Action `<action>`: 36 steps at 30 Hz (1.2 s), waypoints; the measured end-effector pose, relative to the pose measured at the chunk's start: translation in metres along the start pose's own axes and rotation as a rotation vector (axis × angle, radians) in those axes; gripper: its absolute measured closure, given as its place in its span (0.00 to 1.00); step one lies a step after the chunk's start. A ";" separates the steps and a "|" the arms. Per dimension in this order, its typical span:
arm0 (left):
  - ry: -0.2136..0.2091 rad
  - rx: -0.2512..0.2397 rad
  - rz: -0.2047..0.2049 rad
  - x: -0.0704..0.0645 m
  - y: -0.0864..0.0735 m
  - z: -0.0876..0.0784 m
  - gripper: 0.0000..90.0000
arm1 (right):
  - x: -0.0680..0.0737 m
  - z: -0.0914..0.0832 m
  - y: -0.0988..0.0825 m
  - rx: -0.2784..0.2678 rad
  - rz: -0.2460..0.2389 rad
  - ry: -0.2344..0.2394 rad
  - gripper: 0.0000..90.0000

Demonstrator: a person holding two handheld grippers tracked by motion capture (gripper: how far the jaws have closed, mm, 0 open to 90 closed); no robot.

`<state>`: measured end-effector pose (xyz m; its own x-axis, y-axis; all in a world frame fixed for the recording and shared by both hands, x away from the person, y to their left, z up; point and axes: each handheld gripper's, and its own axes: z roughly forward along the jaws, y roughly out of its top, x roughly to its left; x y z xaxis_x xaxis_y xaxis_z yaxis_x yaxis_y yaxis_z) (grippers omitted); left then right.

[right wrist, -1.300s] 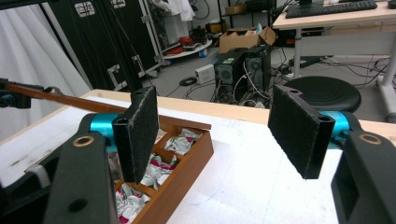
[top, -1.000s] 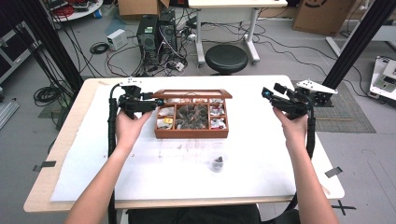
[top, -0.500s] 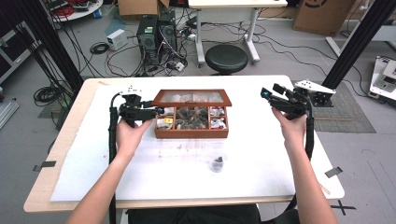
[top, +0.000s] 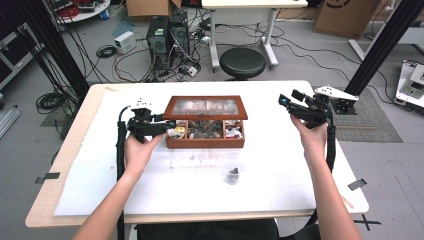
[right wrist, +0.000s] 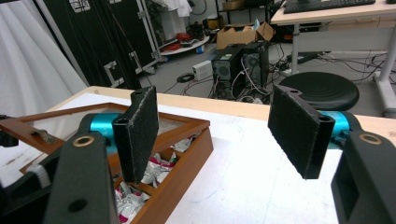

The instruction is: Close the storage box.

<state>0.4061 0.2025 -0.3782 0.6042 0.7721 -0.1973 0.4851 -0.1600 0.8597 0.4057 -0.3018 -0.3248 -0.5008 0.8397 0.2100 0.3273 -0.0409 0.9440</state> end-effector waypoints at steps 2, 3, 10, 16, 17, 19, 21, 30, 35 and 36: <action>0.003 0.005 0.011 -0.001 -0.002 0.000 0.45 | 0.000 0.000 0.000 0.001 -0.002 0.000 0.38; 0.006 0.000 0.017 -0.002 -0.004 0.000 0.45 | 0.000 0.000 0.000 0.000 -0.001 0.000 0.38; 0.011 -0.004 0.026 -0.006 -0.018 0.002 0.45 | 0.002 0.002 0.000 0.006 -0.004 0.000 0.38; 0.022 0.014 0.046 -0.010 -0.028 0.003 0.46 | 0.002 0.002 0.000 0.007 -0.004 -0.001 0.38; 0.024 0.024 0.050 -0.010 -0.031 0.003 0.46 | 0.002 0.002 -0.001 0.008 -0.002 0.000 0.38; 0.029 0.038 0.052 -0.011 -0.035 0.005 0.46 | 0.002 0.002 -0.001 0.008 -0.003 -0.001 0.38; 0.033 0.044 0.055 -0.011 -0.037 0.006 0.46 | 0.002 0.002 0.000 0.008 -0.004 -0.001 0.38; 0.043 0.046 0.065 -0.013 -0.040 0.005 0.48 | 0.003 0.003 -0.001 0.012 -0.003 0.002 0.38; 0.075 0.080 0.083 -0.016 -0.043 0.006 0.48 | 0.002 0.002 -0.001 0.009 -0.003 0.000 0.38; 0.079 0.085 0.088 -0.016 -0.044 0.007 0.48 | 0.002 0.002 -0.001 0.010 -0.003 0.001 0.38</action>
<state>0.3791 0.1927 -0.4158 0.5963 0.7985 -0.0824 0.4864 -0.2777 0.8285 0.4065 -0.2993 -0.3255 -0.5024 0.8394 0.2073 0.3338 -0.0328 0.9421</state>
